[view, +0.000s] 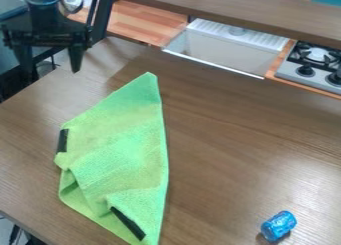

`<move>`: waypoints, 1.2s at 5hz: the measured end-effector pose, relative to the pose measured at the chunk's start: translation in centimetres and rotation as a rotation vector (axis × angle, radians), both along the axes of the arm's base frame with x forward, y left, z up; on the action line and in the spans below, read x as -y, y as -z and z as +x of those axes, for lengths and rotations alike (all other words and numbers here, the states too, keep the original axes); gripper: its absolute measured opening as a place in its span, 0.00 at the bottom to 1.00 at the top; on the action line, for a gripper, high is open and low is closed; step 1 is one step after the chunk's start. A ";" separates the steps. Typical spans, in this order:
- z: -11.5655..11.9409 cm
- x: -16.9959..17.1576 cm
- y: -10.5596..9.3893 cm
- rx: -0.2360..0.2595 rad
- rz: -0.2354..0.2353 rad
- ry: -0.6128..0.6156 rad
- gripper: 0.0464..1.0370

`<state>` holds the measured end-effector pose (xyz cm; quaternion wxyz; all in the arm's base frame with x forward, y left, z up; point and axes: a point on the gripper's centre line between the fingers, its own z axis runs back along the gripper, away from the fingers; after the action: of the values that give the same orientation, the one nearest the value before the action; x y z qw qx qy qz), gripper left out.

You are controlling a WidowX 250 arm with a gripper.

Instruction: Unfold the cloth from top right to bottom left

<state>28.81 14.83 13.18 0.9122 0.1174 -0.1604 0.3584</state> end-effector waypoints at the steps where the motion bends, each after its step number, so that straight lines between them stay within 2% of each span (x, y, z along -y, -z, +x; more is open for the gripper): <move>1: -0.2 0.0 2.1 0.007 -0.008 0.033 0.96; 2: -0.4 0.7 4.0 -0.004 -0.048 0.070 0.96; 3: -1.2 1.0 5.5 -0.015 -0.060 0.057 0.96; 5: -1.3 0.7 8.2 -0.037 -0.053 0.011 0.96; 6: -1.2 0.2 9.2 -0.055 -0.028 0.024 0.96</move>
<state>27.59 14.68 3.93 0.9221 0.1125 -0.1314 0.3462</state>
